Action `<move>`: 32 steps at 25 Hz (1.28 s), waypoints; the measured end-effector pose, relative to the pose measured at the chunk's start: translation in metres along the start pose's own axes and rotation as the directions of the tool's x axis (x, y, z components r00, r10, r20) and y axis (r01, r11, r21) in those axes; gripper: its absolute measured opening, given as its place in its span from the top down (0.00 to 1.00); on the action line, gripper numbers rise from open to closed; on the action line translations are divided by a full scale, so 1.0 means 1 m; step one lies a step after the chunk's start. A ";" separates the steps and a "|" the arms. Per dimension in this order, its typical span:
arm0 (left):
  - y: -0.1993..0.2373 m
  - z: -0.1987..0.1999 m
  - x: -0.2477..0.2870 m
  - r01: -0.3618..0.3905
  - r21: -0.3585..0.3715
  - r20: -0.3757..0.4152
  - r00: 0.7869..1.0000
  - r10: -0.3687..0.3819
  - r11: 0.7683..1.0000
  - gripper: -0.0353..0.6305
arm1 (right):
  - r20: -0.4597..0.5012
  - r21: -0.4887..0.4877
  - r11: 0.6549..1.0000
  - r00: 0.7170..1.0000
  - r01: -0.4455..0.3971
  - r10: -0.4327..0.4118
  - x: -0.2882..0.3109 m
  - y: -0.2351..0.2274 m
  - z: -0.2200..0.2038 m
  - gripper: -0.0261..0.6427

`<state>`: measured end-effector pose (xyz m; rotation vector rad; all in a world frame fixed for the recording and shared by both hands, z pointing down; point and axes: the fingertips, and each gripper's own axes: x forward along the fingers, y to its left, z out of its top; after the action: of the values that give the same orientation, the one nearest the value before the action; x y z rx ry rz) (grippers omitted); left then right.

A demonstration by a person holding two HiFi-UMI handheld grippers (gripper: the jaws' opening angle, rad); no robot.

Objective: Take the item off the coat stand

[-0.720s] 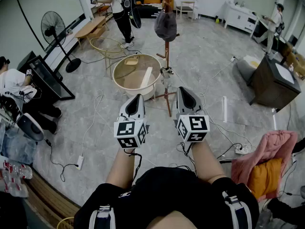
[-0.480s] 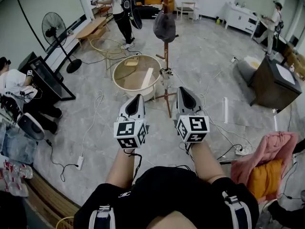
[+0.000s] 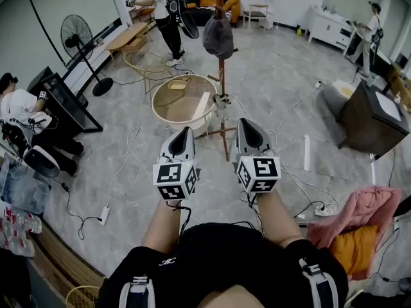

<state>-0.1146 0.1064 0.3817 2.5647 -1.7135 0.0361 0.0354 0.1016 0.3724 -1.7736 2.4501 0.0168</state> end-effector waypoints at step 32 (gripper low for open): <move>0.109 0.028 0.351 0.052 0.025 0.025 0.998 -0.053 0.998 0.92 | 0.014 -0.029 1.000 1.000 0.009 -0.009 0.338 -0.127 -0.020 0.94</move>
<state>-0.0806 -0.2607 0.3754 2.6381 -1.6637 0.0220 0.0502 -0.2597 0.3660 -1.7904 2.4444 0.0645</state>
